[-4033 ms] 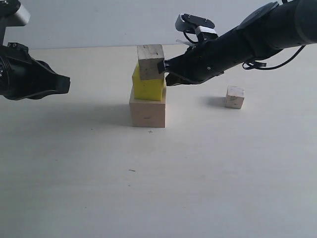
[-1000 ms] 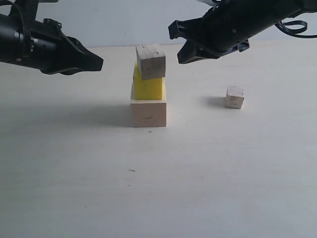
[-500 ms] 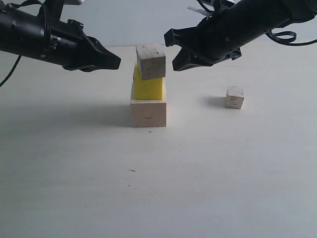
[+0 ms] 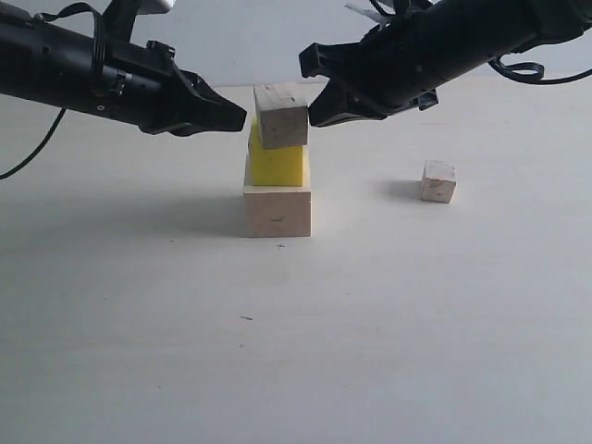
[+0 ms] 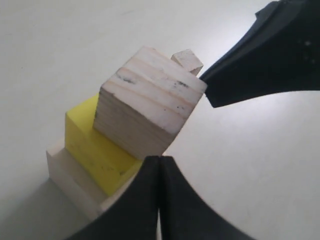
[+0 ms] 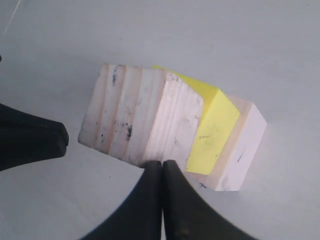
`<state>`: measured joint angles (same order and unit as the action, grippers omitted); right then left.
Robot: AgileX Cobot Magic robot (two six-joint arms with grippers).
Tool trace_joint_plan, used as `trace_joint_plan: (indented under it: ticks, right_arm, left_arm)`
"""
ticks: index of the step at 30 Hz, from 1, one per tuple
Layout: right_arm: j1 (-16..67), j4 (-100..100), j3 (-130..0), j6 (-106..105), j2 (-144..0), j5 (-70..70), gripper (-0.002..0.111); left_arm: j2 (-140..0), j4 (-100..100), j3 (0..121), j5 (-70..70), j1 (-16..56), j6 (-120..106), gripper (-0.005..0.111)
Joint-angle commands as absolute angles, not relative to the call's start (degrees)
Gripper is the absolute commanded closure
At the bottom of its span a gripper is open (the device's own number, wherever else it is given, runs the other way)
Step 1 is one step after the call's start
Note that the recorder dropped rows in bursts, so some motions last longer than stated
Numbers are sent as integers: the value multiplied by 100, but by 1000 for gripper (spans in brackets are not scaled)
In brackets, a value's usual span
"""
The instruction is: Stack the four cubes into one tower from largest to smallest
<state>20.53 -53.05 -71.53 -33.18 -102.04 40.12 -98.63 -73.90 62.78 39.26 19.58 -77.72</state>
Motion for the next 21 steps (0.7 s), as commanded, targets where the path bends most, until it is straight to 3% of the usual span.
trace_joint_plan:
  ticks: [1,21]
  right_arm:
    - [2034,-5566,-7178,-3578,-10210,4127,108]
    - [2034,-5618,-7178,-3637,-10210,4077,108]
  left_arm:
    - [-9856,-7640,6319,4017,1943,-8017,107]
    - [-9856,-7724,6319,3756,1943,-8287,107]
